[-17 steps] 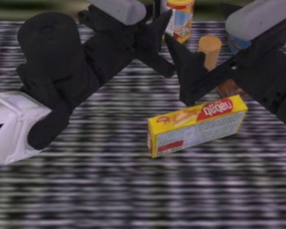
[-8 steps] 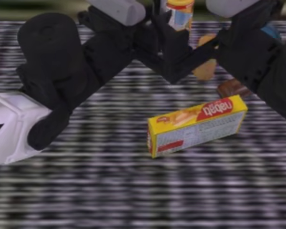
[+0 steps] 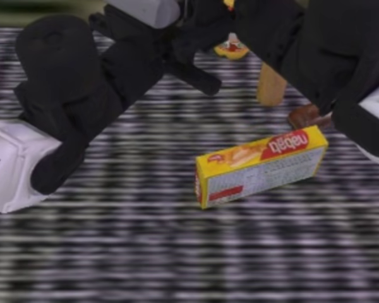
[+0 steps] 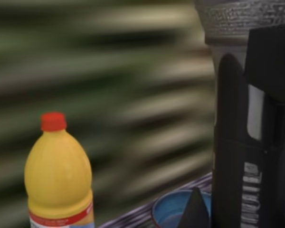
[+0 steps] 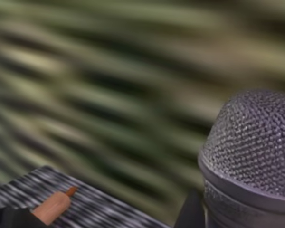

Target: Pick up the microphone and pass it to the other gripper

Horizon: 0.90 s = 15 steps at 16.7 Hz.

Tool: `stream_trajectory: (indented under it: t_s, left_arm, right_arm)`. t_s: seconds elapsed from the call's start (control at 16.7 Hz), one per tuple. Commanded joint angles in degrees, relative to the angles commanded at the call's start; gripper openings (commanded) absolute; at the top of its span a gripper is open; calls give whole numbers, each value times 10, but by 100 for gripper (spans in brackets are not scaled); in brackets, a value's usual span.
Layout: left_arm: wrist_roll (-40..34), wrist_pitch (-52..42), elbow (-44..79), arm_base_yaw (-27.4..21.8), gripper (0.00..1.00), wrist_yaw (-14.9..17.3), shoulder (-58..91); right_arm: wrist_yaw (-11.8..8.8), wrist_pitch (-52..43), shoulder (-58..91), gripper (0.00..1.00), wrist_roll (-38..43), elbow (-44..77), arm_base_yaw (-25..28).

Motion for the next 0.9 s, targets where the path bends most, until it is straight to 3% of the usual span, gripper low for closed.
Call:
stream_trajectory:
  t_s: [0.18,0.9]
  left_arm:
    - [0,0,0,0,0,0,0]
    - [0,0,0,0,0,0,0]
  right_arm:
    - [0,0,0,100,0,0,0]
    - [0,0,0,10,0,0,0]
